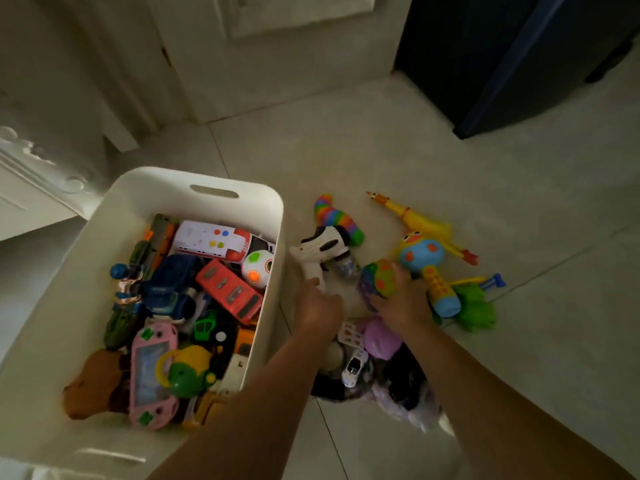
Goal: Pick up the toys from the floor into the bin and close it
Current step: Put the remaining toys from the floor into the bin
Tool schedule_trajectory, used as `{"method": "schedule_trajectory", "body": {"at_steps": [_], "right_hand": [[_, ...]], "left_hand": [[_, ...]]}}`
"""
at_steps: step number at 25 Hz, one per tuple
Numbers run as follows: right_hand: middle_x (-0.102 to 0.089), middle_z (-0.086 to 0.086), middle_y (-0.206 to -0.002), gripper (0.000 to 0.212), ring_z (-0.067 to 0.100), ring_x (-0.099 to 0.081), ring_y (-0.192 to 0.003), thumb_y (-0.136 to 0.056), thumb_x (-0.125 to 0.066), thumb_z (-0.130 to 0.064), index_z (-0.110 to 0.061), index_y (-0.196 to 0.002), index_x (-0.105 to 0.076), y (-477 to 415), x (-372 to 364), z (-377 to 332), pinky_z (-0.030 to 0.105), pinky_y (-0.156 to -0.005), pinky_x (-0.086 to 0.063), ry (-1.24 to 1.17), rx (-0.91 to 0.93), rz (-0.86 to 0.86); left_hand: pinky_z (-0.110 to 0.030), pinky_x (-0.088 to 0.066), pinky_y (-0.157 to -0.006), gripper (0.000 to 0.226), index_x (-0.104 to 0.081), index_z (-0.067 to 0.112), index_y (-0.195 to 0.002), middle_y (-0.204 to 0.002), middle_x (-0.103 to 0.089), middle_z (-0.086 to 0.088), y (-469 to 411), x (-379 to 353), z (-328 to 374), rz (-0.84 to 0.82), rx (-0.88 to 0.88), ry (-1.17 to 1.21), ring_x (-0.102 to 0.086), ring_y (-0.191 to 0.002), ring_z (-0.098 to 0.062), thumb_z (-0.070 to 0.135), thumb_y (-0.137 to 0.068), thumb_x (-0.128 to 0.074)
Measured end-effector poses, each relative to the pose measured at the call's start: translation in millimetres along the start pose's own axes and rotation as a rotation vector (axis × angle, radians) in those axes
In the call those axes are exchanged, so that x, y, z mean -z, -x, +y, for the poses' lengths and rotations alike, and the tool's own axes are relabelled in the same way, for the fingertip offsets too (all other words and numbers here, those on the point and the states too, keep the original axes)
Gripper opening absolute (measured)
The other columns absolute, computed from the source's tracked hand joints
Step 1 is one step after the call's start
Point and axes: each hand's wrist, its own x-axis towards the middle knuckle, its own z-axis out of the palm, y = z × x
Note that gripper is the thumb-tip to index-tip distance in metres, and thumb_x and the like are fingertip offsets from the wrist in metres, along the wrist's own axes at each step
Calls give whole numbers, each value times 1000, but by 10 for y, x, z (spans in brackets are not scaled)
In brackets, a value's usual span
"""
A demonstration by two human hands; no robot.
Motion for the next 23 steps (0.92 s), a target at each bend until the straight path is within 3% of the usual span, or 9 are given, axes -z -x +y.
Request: {"method": "schedule_trajectory", "body": {"at_steps": [3, 6, 11, 13, 15, 17, 20, 22, 23], "right_hand": [[-21, 23, -146, 77, 44, -42, -124, -85, -69, -33, -25, -149, -27, -155, -115, 94, 44, -100, -42, 59, -57, 58], [-20, 20, -145, 70, 44, -44, -122, -84, -70, -31, -27, -144, -35, -227, -226, 111, 46, -100, -45, 52, -61, 109], [-43, 12, -125, 42, 36, -47, -113, -82, -71, -26, -20, -115, -47, -222, -228, 125, 43, -92, -42, 105, 26, 145], [-49, 6, -112, 40, 27, -53, -98, -77, -71, -25, -22, -108, -45, -166, -153, 109, 39, -81, -48, -139, 55, 127], [-51, -2, -106, 49, 14, -55, -82, -78, -68, -24, -23, -120, -43, -127, 18, 10, 30, -67, -47, -498, -17, 109], [-55, 1, -114, 62, 16, -58, -85, -77, -65, -34, -26, -133, -40, -178, 248, -66, 32, -72, -50, -650, -95, 169], [-59, -1, -116, 71, 23, -57, -112, -71, -65, -53, -16, -130, -53, -384, 617, -32, 45, -96, -48, -472, -152, 266], [-64, -2, -100, 73, 25, -60, -110, -68, -63, -65, -14, -120, -62, -455, 724, 68, 44, -95, -48, -267, -216, 155], [-65, 2, -102, 83, 27, -61, -110, -61, -61, -73, -15, -120, -61, -475, 710, 126, 43, -95, -49, -201, -254, 92]], "left_hand": [[-29, -36, -100, 56, -35, 6, -140, -134, -47, -11, -358, -165, -135, 140, -1, -28, -47, -127, -29, 15, -91, -59], [-42, -39, -107, 58, -34, 6, -141, -140, -45, -17, -656, -228, -252, 137, 87, -52, -47, -127, -36, 22, -91, -58], [-47, -45, -103, 69, -50, 15, -130, -132, -57, -13, -1030, -279, -400, 117, 198, 70, -56, -119, -33, 52, -74, -66], [-48, -44, -104, 65, -49, 14, -133, -134, -55, -13, -977, -208, -258, 84, 212, 107, -54, -121, -34, 41, -79, -71], [-40, -44, -100, 58, -48, 9, -135, -134, -55, -14, -964, -154, -159, 46, 220, 157, -54, -121, -34, 28, -85, -70], [-35, -44, -87, 55, -48, 4, -134, -132, -56, -16, -972, -148, -127, 35, 245, 221, -56, -116, -33, 23, -87, -68], [-33, -50, -76, 53, -51, 0, -130, -126, -59, -17, -834, -180, -18, 26, 255, 353, -58, -99, -26, 23, -86, -70], [-30, -51, -63, 54, -50, 0, -131, -124, -60, -18, -744, -212, 45, 2, 254, 435, -60, -100, -27, 21, -86, -70], [-30, -51, -61, 54, -49, 0, -132, -120, -62, -17, -706, -222, 78, -12, 250, 460, -62, -99, -27, 20, -86, -69]]}}
